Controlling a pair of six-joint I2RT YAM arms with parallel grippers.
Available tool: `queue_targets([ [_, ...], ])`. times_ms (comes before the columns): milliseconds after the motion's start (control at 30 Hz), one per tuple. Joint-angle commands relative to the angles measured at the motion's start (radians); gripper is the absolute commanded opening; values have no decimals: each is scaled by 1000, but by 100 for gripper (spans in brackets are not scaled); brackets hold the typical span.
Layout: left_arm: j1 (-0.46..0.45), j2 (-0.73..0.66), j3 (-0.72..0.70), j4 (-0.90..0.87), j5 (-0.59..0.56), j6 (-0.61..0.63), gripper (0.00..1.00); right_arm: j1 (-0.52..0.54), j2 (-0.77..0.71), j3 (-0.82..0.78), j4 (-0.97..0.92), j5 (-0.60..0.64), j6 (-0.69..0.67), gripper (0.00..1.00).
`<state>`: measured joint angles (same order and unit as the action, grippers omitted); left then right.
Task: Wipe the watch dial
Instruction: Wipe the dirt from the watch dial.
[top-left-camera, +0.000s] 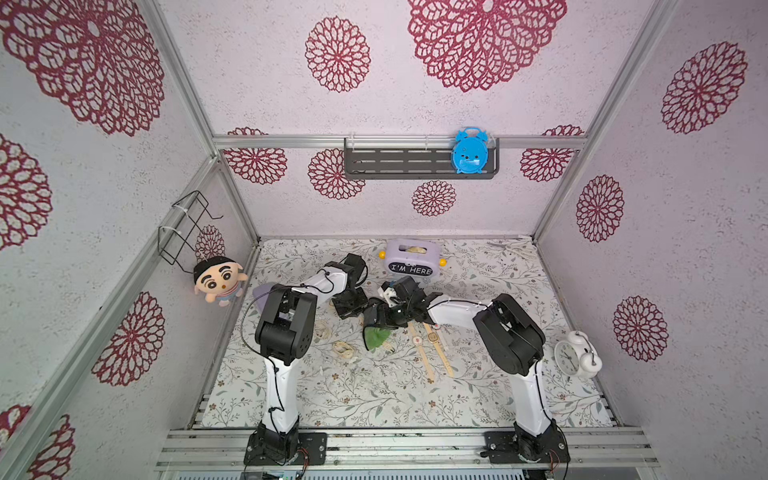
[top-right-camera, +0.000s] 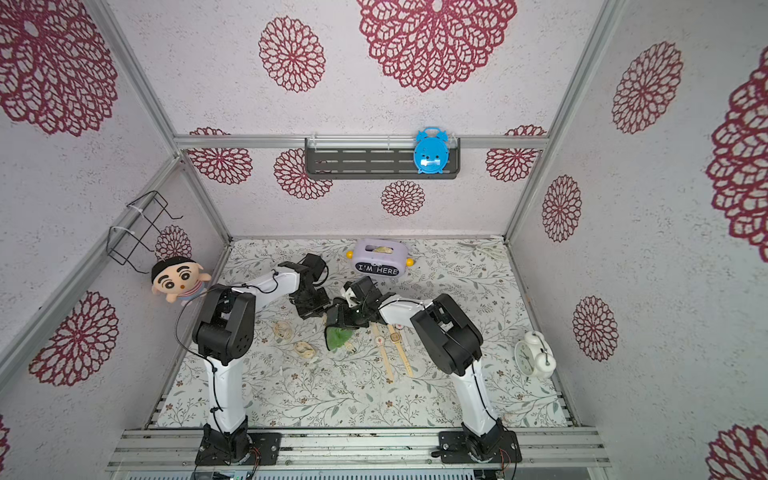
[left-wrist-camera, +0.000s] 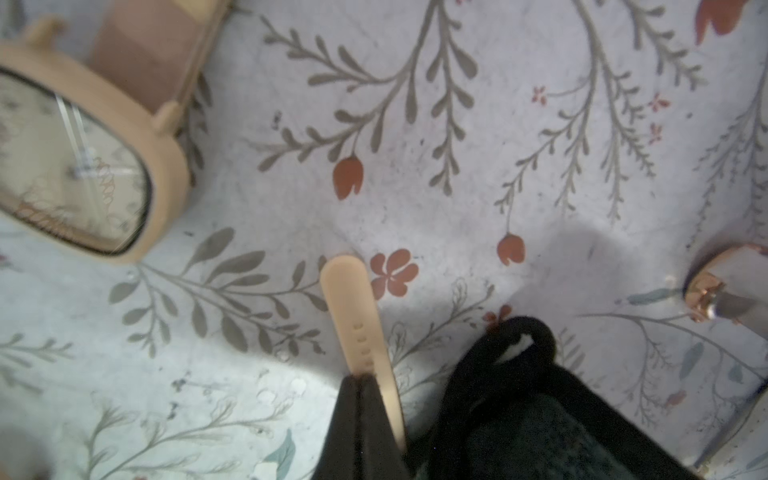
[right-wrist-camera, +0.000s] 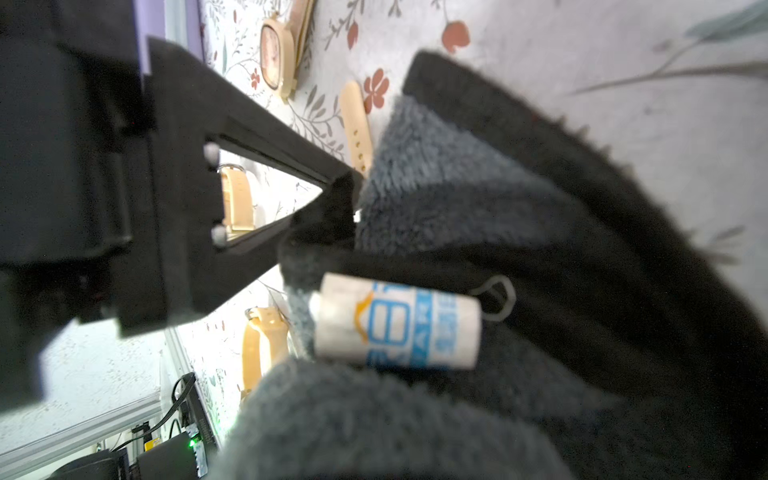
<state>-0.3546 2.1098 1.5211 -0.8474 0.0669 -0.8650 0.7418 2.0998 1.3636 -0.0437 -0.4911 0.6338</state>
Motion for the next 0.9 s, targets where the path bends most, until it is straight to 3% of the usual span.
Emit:
queue_targets([
  [0,0,48,1,10,2,-5,0,13,70,-2,-184,140,-19,0],
  [300,0,45,-5,11,5,-8,0,-57,79,-66,-202,97,119,0],
  [700,-2,38,-12,18,8,-17,0,-74,-31,-51,-469,365,11,0],
  [867,-6,41,-10,19,10,-18,0,-75,-106,-21,-451,342,-27,0],
])
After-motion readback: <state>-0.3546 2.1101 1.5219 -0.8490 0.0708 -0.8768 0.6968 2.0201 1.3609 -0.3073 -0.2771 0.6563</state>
